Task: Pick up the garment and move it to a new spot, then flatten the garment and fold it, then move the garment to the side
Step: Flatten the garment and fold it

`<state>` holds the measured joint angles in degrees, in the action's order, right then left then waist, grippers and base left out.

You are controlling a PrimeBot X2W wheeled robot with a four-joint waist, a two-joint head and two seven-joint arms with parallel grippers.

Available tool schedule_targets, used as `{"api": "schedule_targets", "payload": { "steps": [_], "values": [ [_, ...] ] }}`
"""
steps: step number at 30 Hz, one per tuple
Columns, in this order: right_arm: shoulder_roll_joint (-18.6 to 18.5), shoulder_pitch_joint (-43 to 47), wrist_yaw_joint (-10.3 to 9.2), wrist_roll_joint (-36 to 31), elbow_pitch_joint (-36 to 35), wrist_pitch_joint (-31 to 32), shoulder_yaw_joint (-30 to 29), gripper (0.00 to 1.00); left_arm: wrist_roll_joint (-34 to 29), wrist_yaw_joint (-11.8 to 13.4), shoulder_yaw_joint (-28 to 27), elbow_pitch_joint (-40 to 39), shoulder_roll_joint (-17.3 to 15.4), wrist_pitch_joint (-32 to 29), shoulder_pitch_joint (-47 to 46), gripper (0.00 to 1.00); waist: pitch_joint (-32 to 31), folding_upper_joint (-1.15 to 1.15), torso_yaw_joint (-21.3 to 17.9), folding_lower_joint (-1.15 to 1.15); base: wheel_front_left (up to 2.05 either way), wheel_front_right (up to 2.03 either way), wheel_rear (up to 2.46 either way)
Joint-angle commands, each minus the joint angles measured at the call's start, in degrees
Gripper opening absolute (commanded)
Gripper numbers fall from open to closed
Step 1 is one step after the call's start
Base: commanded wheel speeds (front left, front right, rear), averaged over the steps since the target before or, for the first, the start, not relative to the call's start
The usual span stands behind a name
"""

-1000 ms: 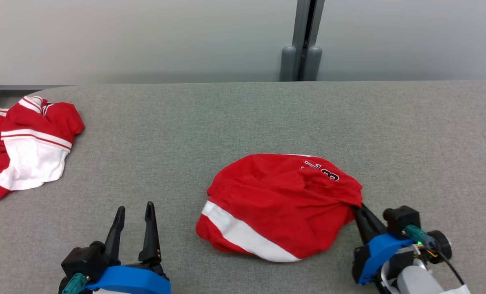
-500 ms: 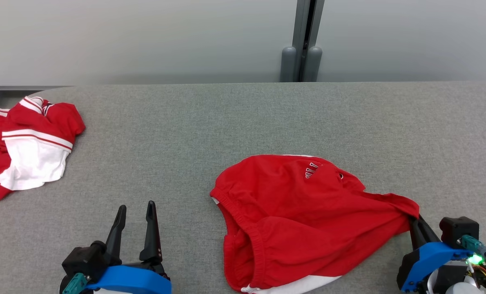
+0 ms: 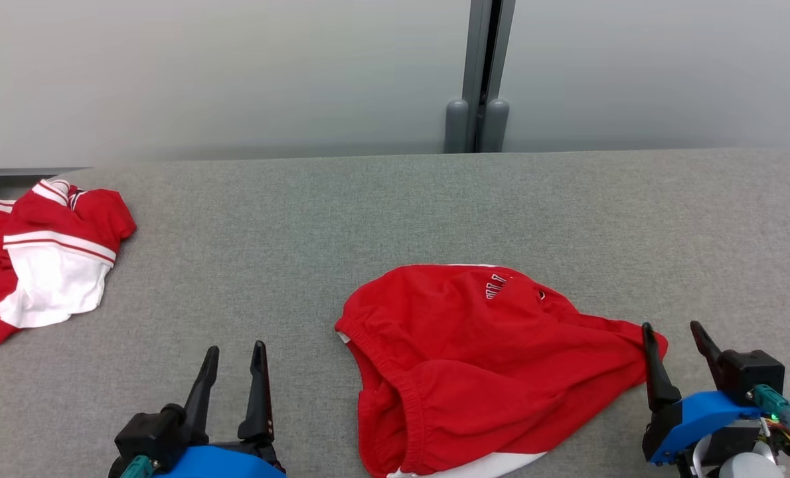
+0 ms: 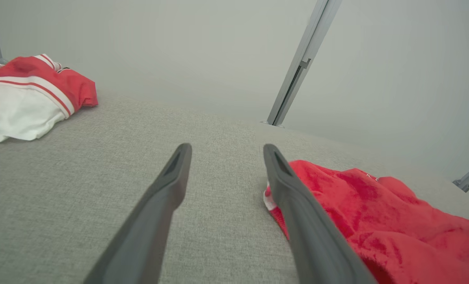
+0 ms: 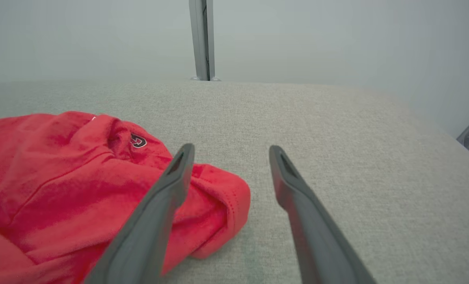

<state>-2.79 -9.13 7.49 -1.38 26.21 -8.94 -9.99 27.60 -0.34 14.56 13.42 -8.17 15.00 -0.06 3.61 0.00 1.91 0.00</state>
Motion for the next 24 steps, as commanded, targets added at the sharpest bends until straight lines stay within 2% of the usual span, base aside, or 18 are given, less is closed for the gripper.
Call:
{"api": "schedule_targets", "payload": {
  "steps": [1,6,11,18,24],
  "values": [
    [-0.2,-0.4,0.01,-0.1,-1.2,-0.8,0.2,1.00,-0.3,-0.5,0.4,-0.1,0.0,0.2,0.8,1.00,-0.6,0.00,-0.4,0.00,0.00,0.00,0.00],
    [-0.2,0.7,0.01,1.2,-5.4,-1.8,1.8,1.00,0.1,-3.6,4.8,-0.9,0.1,-3.1,2.1,1.00,-1.8,0.00,-0.8,0.00,0.00,0.00,0.00],
    [-0.2,1.8,0.01,2.5,-8.5,-1.2,3.6,1.00,0.9,-6.2,12.3,-2.3,-0.6,-10.6,3.3,1.00,-2.0,0.00,-1.1,0.00,0.00,0.00,0.00],
    [-0.2,2.1,0.01,2.9,-11.5,-0.2,5.8,1.00,3.1,-7.1,20.4,-3.9,-3.1,-20.3,0.6,1.00,-0.3,0.00,-2.3,0.00,0.00,0.00,0.00],
    [-0.2,1.6,0.01,3.0,-12.5,0.1,6.5,1.00,5.3,-7.3,24.3,-2.5,-3.2,-22.7,-3.5,1.00,1.8,0.00,-3.8,0.00,0.00,0.00,0.00]
  ]
}}
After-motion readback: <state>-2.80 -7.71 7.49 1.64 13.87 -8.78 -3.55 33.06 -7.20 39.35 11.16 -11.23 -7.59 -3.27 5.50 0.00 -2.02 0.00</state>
